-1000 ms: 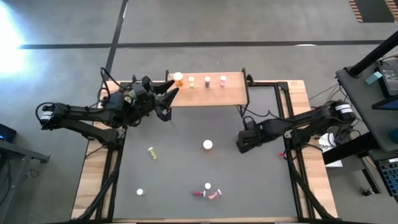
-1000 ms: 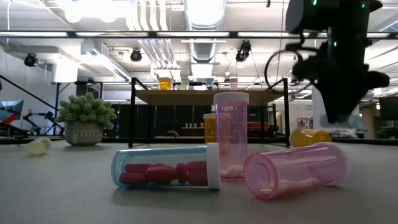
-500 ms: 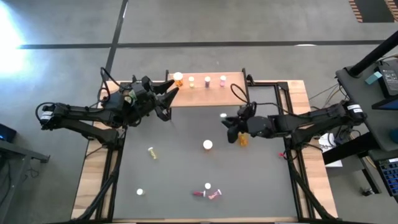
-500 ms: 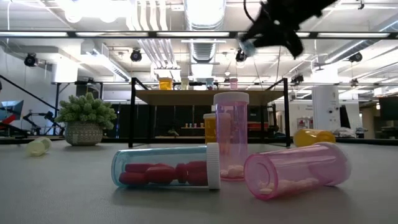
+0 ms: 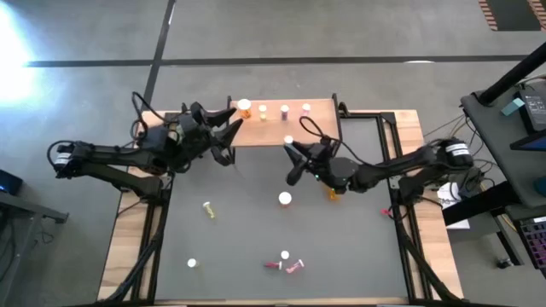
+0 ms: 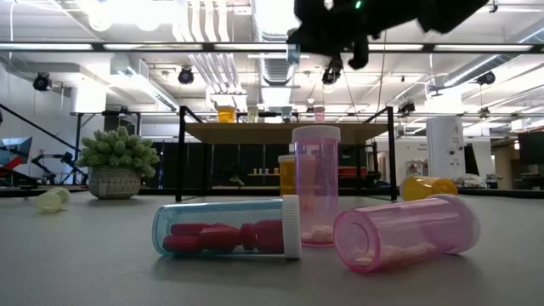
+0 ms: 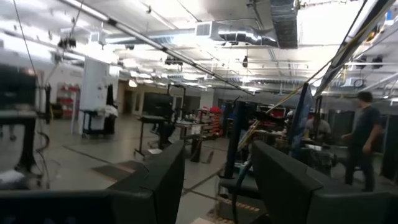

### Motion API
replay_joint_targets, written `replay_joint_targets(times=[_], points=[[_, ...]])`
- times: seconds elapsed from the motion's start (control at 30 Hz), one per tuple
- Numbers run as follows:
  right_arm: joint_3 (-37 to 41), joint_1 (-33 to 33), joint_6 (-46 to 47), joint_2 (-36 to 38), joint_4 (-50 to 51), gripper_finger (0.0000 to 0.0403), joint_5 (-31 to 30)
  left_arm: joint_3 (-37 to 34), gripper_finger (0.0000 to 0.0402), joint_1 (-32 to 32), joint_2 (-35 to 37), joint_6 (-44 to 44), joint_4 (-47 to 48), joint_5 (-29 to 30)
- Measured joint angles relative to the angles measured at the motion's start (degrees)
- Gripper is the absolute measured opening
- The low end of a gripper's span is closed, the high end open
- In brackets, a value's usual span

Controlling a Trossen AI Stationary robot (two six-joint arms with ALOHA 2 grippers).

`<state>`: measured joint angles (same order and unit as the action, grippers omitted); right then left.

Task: Pick and place medicine bottles onto shelf by color
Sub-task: Put the top blue pill bottle on the shelf aligned with the other blue pill bottle

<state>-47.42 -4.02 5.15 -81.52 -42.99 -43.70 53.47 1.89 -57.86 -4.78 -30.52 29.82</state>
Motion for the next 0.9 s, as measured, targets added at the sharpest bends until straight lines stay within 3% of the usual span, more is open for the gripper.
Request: replay_joint_targets(times=[0.17,0.37,0.57,0.77,0.9], points=[[0.0,4.9,3.1,-4.6,-0.7,0.0098,-1.1,0.1,0.0169,0.0,2.7,-5.9,0.0,-0.2],[-0.2,10.1,3.4,-9.2,-6.0,0.0098,3.2,0.0,0.0169,0.0,6.7,-11.5,0.1,-0.1],[-2.8,12.3,2.1,-13.8,-6.8,0.0098,4.7,0.0,0.0169,-0.1,9.5,-13.0,2.8,-0.1],[-6.3,12.8,-0.8,-17.2,-6.9,0.0098,4.7,-0.1,0.0169,-0.1,10.8,-22.7,3.7,0.4],[-7.6,13.4,-5.2,-17.6,-6.7,0.0098,2.0,0.0,0.0169,-0.1,11.0,-23.2,3.7,0.5]])
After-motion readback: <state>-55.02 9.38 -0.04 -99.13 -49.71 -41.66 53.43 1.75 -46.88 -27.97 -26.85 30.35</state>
